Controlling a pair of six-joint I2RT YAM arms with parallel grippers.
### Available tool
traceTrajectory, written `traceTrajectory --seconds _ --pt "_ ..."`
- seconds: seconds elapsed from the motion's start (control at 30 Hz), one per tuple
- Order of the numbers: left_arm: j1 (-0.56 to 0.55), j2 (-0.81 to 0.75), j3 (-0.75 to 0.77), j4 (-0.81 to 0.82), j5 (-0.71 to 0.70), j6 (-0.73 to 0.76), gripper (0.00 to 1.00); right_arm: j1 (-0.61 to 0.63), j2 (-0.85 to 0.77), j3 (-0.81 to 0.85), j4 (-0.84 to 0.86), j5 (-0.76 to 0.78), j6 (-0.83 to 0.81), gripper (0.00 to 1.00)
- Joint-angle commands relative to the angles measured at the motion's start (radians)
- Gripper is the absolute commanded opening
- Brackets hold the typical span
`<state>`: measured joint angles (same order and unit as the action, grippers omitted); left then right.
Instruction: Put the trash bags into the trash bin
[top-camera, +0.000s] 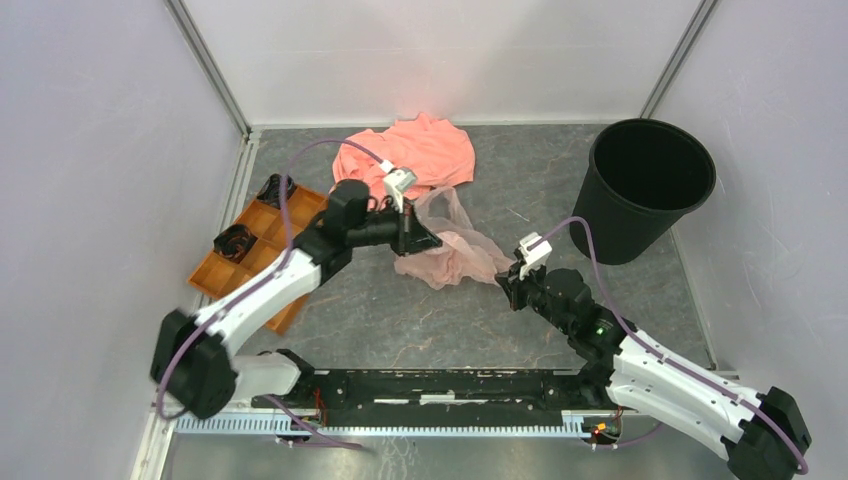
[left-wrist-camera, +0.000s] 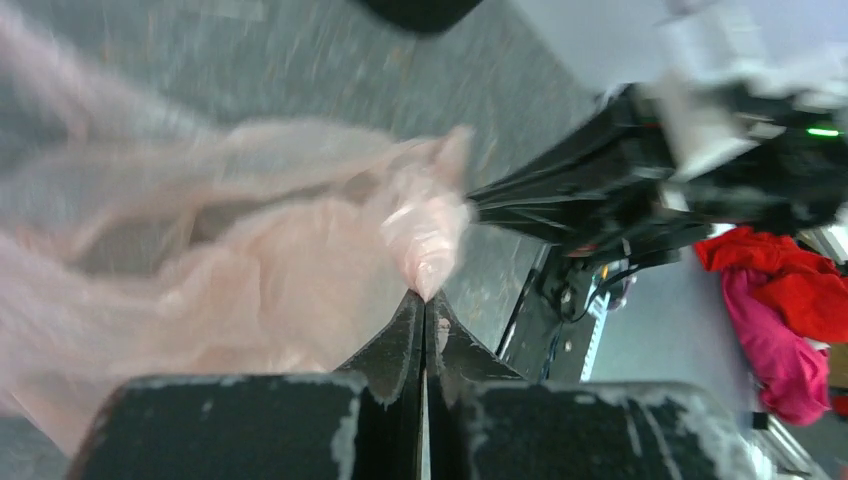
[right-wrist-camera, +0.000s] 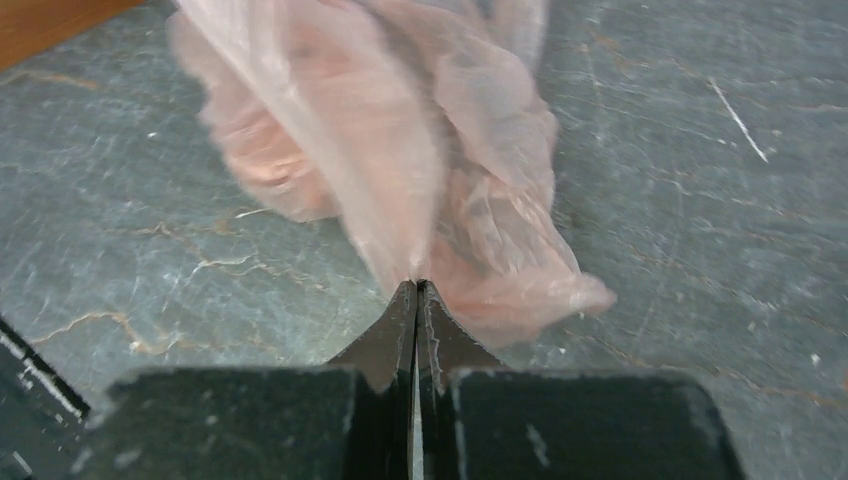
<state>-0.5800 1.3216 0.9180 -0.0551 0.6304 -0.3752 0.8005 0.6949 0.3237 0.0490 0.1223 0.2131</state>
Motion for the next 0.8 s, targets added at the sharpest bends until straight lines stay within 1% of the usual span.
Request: traceTrajectory --seconds 0.0,0.1,0.23,0.3,0.33,0.4,0.5,0.57,0.63,0.67,0.73,0.77 --pt "0.000 -0.206 -0.085 0.238 -0.030 0.013 0.02 0.001 -0.019 0.051 -0.034 0.140 0.029 0.00" --pt "0.000 -0.213 -0.095 0.281 0.032 -0.004 0.02 0.002 0.000 0.072 -0.014 0.097 0.012 0.00" --pt "0.000 -0.141 -0.064 0.276 0.119 -0.038 0.02 0.001 0.040 0.135 -0.012 0.143 -0.031 0.00" --pt "0.000 -0.113 -0.048 0.261 0.141 -0.044 0.02 0.001 0.075 0.176 -0.006 0.158 -0.071 0.08" --pt "0.000 -0.104 -0.044 0.259 0.151 -0.048 0.02 0.001 0.101 0.208 -0.021 0.166 -0.092 0.10" --pt "-0.002 -0.095 -0.040 0.258 0.164 -0.054 0.02 0.002 0.187 0.286 -0.093 0.187 -0.137 0.10" --pt "-0.001 -0.097 -0.036 0.237 0.141 -0.042 0.02 0.000 0.300 0.402 -0.220 0.250 -0.162 0.12" --pt "-0.001 -0.099 -0.030 0.209 0.105 -0.028 0.02 0.000 0.367 0.464 -0.316 0.299 -0.140 0.12" --pt "-0.002 -0.097 -0.019 0.169 0.065 -0.015 0.02 0.002 0.395 0.508 -0.399 0.324 -0.098 0.14" --pt "-0.001 -0.094 -0.014 0.158 0.057 -0.010 0.02 0.002 0.397 0.519 -0.428 0.321 -0.085 0.16" --pt "-0.001 -0.087 -0.007 0.139 0.027 -0.008 0.02 0.001 0.373 0.523 -0.454 0.309 -0.067 0.30" --pt "-0.001 -0.082 -0.005 0.129 0.017 -0.009 0.02 0.001 0.354 0.522 -0.459 0.300 -0.061 0.40"
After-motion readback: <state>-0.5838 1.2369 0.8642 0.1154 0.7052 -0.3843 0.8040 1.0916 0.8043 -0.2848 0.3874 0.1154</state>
